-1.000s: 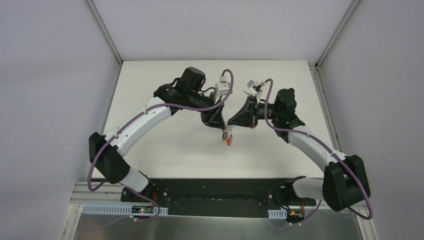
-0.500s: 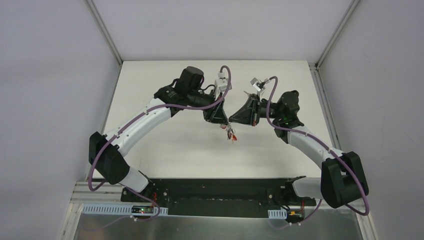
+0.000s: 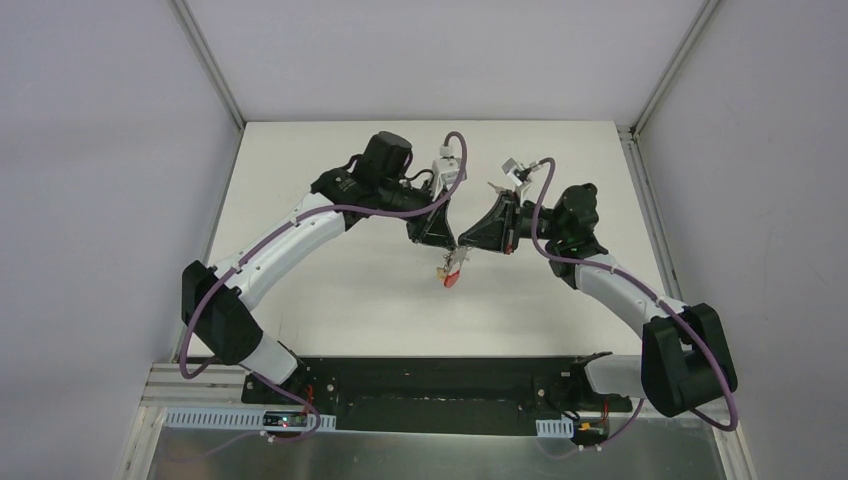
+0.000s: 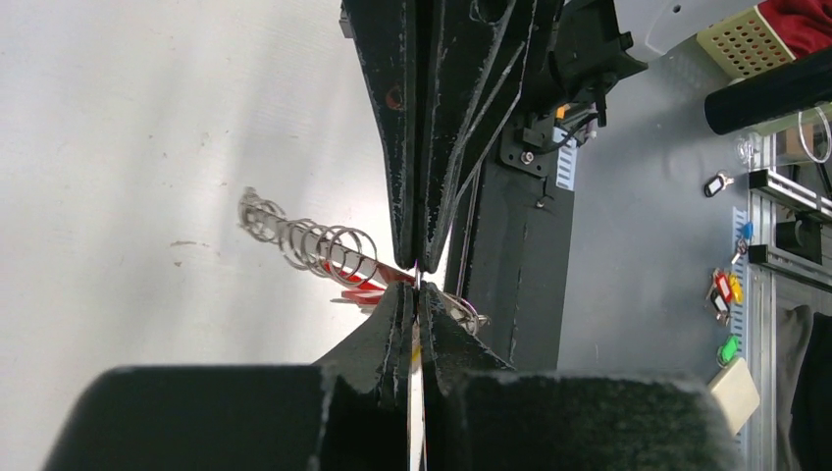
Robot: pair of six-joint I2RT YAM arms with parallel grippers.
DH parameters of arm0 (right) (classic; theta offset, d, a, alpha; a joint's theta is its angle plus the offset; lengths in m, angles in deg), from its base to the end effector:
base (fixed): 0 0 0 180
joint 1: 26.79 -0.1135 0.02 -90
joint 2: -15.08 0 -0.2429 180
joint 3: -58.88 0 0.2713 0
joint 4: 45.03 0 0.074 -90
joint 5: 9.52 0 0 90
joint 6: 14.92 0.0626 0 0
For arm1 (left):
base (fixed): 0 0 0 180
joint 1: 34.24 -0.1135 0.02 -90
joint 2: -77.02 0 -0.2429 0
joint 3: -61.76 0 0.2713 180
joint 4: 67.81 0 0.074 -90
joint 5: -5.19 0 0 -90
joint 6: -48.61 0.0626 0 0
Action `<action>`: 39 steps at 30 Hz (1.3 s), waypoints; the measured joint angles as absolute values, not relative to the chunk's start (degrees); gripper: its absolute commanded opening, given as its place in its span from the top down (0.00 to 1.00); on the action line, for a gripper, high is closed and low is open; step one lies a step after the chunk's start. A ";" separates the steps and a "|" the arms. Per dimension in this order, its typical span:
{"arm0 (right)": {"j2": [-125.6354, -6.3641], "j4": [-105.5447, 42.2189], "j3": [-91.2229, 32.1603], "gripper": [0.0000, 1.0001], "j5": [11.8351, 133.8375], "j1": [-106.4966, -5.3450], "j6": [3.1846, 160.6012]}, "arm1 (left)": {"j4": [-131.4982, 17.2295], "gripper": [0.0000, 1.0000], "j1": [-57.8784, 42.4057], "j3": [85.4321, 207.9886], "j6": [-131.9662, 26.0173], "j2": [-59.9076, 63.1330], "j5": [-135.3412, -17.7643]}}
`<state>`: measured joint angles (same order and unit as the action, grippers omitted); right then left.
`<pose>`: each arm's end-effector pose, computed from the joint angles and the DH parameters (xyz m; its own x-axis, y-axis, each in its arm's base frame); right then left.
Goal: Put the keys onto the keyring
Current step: Adjust the key on the keyring.
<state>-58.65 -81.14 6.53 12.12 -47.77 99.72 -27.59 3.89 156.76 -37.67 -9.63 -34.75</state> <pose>0.2579 0.1612 0.2725 -0.1892 0.0921 -0.9776 -0.9819 -0.0175 0.1884 0.2624 -0.2670 0.3351 -0.3555 0.3320 -0.8737 0.9336 0.0816 -0.3489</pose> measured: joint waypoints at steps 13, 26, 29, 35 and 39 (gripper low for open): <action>-57.60 -72.35 6.44 0.57 11.60 -47.00 91.55 | -1.75 1.00 5.86 176.10 -30.24 -20.65 -37.31; -56.97 -68.09 5.90 0.60 10.59 -49.51 87.53 | 1.96 1.00 7.11 176.56 -30.43 -22.48 -37.09; -56.97 -66.37 5.81 0.67 10.59 -50.28 86.06 | 1.94 1.00 7.11 176.56 -30.48 -22.48 -37.11; -57.06 -63.90 5.28 0.83 10.55 -51.37 84.42 | 1.90 1.00 7.11 176.56 -30.50 -22.51 -37.11; -57.12 -63.13 4.54 1.00 9.89 -51.79 83.96 | 1.90 1.00 7.08 176.56 -30.48 -22.53 -37.29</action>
